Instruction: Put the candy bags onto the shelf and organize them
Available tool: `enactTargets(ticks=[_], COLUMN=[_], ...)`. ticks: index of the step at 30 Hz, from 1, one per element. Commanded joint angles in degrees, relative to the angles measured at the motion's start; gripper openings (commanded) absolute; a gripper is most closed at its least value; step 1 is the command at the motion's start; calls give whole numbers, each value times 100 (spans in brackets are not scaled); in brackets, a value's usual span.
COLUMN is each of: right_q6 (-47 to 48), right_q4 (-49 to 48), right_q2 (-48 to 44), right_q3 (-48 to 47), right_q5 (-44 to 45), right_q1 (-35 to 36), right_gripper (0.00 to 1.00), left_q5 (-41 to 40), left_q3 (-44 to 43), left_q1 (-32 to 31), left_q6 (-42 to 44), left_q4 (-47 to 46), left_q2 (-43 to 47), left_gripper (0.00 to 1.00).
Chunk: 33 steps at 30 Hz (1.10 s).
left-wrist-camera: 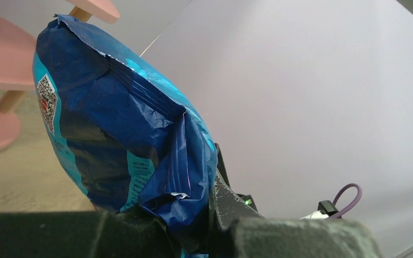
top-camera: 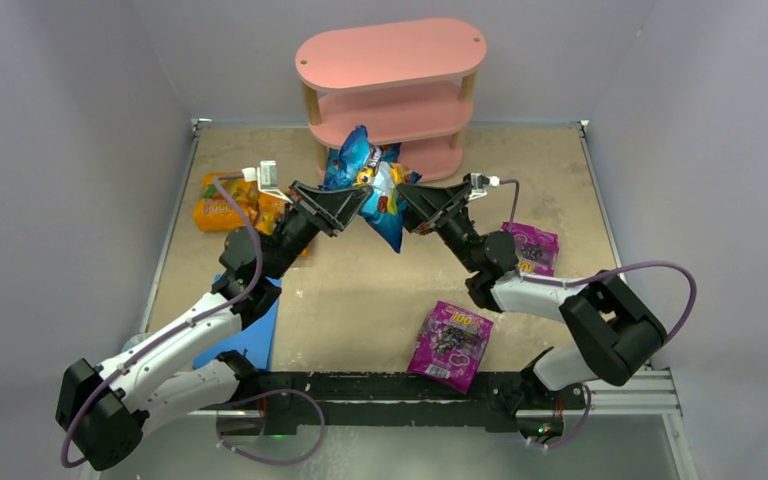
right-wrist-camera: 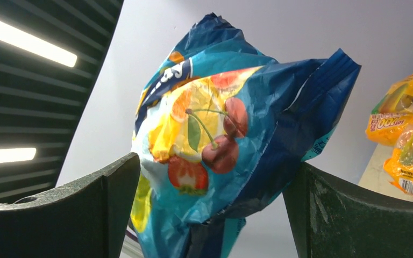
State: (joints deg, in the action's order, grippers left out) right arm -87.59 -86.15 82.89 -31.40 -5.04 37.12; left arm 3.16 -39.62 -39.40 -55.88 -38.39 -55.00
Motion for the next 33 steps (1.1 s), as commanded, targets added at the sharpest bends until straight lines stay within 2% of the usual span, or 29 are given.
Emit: enactTargets(ticks=[1, 3, 5, 9, 11, 14, 15, 16, 17, 18, 19, 20, 23, 26, 30, 33], right_q6=[72, 136, 273, 382, 400, 369, 328, 316, 313, 321, 370, 403, 660, 1084, 1467, 1487], right_q4=[-859, -820, -809, -781, -771, -840, -856, -859, -807, -731, -603, -439, -21, 645, 1543, 1560], right_q2=[-143, -195, -241, -252, -232, -212, -212, -216, -240, -284, -332, -387, -604, -880, -1139, -951], right_q3=[-427, -442, -474, -533, -547, -486, -448, -416, -379, -340, -279, -203, 75, 245, 307, 252], right_q5=[157, 178, 166, 31, -64, -93, -98, -121, -165, -187, -181, -149, 14, 149, 493, 377], right_q1=[-36, -56, -72, -74, -81, -159, -213, -271, -388, -487, -578, -687, -991, -1241, -1517, -1834], right_gripper=[97, 91, 79, 40, 28, 5, 0, 0, 0, 0, 0, 0, 0, 0, 0, 0], left_q5=[99, -77, -241, -532, -671, -928, -1078, -1339, -1668, -2070, -2452, -2758, -3330, -3791, -4048, -4020], left_q3=[84, 149, 204, 253, 253, 160, 83, 0, -109, -199, -269, -301, -330, -399, -429, -448], left_q1=[-29, -27, -29, -25, -25, -29, -25, -24, -25, -25, -24, -24, -31, -24, -20, 16], left_q6=[290, 406, 417, 453, 508, 601, 678, 756, 807, 839, 793, 752, 729, 712, 643, 607], left_q4=[-287, 85, 353, 636, 753, 1162, 1397, 1788, 2250, 2751, 3199, 3542, 4298, 4830, 5171, 5130], left_q2=[458, 586, 671, 703, 673, 555, 519, 503, 488, 464, 445, 427, 406, 358, 184, -50], left_gripper=[0, 0, 0, 0, 0, 0, 0, 4, 15, 28, 46, 56, 73, 82, 88, 91])
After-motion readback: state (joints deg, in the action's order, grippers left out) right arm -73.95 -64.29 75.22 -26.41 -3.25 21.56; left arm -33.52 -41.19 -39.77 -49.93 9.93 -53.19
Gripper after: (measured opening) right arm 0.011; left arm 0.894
